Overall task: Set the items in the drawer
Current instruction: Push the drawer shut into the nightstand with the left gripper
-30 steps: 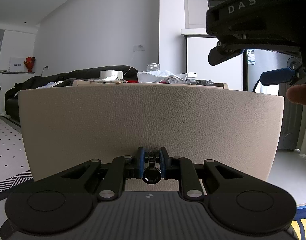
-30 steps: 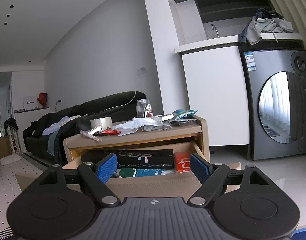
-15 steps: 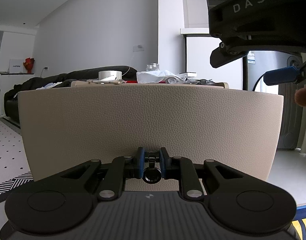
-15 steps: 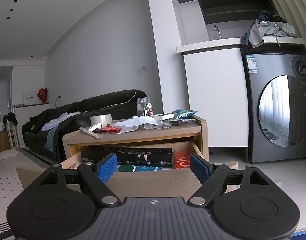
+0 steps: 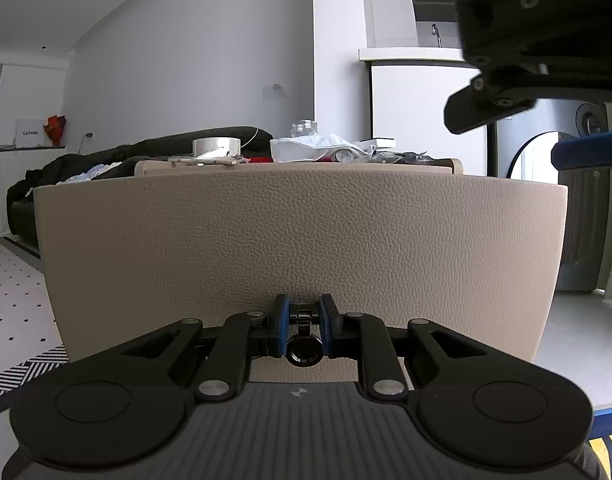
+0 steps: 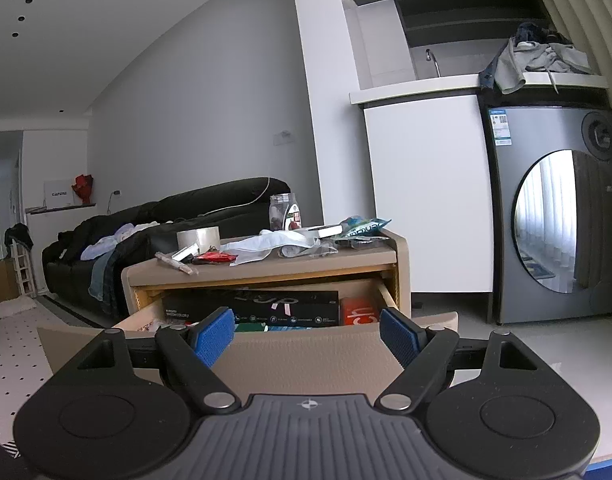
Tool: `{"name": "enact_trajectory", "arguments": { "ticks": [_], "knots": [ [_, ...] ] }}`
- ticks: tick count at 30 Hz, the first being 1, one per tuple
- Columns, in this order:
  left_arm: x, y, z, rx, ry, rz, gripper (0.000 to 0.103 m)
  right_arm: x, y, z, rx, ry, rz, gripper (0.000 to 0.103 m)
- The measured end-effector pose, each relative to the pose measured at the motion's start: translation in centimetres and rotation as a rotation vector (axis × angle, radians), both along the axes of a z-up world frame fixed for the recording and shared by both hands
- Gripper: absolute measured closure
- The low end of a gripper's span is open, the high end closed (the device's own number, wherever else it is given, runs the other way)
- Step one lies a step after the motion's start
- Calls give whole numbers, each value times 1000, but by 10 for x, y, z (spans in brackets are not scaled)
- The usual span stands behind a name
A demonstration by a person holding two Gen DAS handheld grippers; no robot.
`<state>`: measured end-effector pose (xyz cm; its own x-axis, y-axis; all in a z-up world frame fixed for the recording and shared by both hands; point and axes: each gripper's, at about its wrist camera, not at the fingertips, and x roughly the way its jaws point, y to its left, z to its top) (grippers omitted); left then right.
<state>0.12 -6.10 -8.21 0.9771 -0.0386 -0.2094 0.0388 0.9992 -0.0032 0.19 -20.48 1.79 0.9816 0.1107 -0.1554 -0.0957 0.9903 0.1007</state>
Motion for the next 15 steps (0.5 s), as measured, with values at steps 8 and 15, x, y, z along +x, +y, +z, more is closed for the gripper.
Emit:
{"name": "enact_trajectory", "arguments": {
  "ticks": [8, 15],
  "knots": [
    [12, -1, 3, 10, 14, -2, 85, 0, -2, 0, -2, 3, -3, 20],
    [23, -3, 4, 26, 18, 1, 85, 0, -4, 0, -4, 6, -6, 20]
  ]
}}
